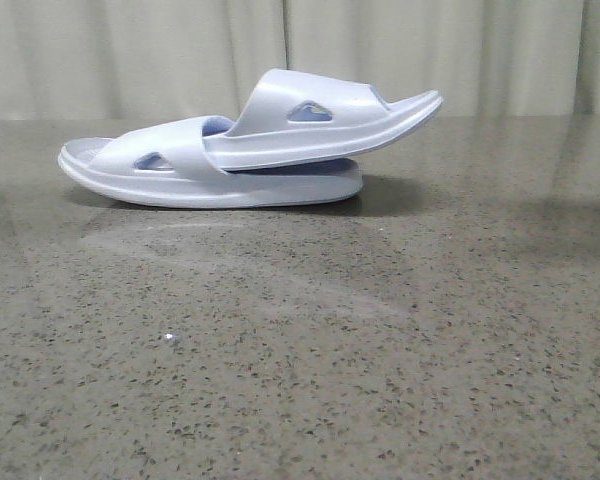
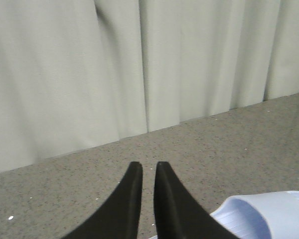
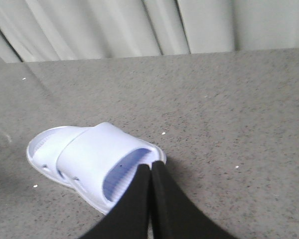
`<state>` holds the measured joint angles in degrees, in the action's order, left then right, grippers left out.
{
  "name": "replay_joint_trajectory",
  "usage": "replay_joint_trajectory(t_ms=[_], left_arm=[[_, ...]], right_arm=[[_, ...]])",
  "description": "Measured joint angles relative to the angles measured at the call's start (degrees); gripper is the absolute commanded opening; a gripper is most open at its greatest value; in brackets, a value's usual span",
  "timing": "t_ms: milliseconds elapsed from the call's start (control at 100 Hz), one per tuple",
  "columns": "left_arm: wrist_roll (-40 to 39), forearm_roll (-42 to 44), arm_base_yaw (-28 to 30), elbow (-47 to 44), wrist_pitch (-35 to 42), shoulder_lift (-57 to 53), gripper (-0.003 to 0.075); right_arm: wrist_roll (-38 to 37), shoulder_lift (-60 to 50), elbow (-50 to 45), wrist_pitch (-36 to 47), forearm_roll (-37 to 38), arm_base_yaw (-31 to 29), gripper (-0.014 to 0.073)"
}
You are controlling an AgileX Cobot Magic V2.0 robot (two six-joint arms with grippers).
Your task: Insert blue slippers together front up
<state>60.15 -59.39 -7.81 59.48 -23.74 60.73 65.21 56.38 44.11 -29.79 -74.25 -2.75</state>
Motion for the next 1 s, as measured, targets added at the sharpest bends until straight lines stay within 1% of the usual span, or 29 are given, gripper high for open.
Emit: replay_joint_trajectory(t_ms=[140, 230, 320, 450, 530, 600, 740, 1000], left_arm=[[0.0, 3.5, -5.9, -8.9, 9.7, -5.8, 0.0015], [0.1, 3.7, -9.2, -15.4, 14.7, -10.0, 0.0015], [0.1, 2.3, -11.5, -22.0, 19.4, -14.4, 0.0015], [0.1, -1.3, -14.5, -31.0, 25.3, -20.5, 0.0015], [0.1, -3.2, -16.3, -36.0, 29.2, -24.0, 0.0015], [0.0, -4.6, -18.0, -39.2, 32.4, -27.0, 0.0015], [-1.0, -6.6, -20.4, -41.9, 36.7, -30.9, 0.0015], [-1.2, -10.1, -20.8, -41.9, 37.7, -31.4, 0.0015]], right_arm=[[0.0, -8.1, -7.9, 12.2, 2.3, 7.1, -0.0079], [0.0, -13.1, -13.4, 16.8, 3.4, 10.6, -0.0079], [0.0, -17.8, -19.2, 18.9, 3.5, 12.7, -0.0078], [0.0, -25.1, -26.6, 21.0, 3.1, 13.2, -0.0078], [0.0, -28.4, -29.6, 21.9, 2.8, 13.2, -0.0078], [0.0, -30.4, -31.4, 22.4, 0.9, 13.2, -0.0079], [0.0, -31.8, -32.8, 22.6, -1.8, 13.2, -0.0079], [0.0, -31.8, -33.0, 22.1, -2.4, 13.2, -0.0079]])
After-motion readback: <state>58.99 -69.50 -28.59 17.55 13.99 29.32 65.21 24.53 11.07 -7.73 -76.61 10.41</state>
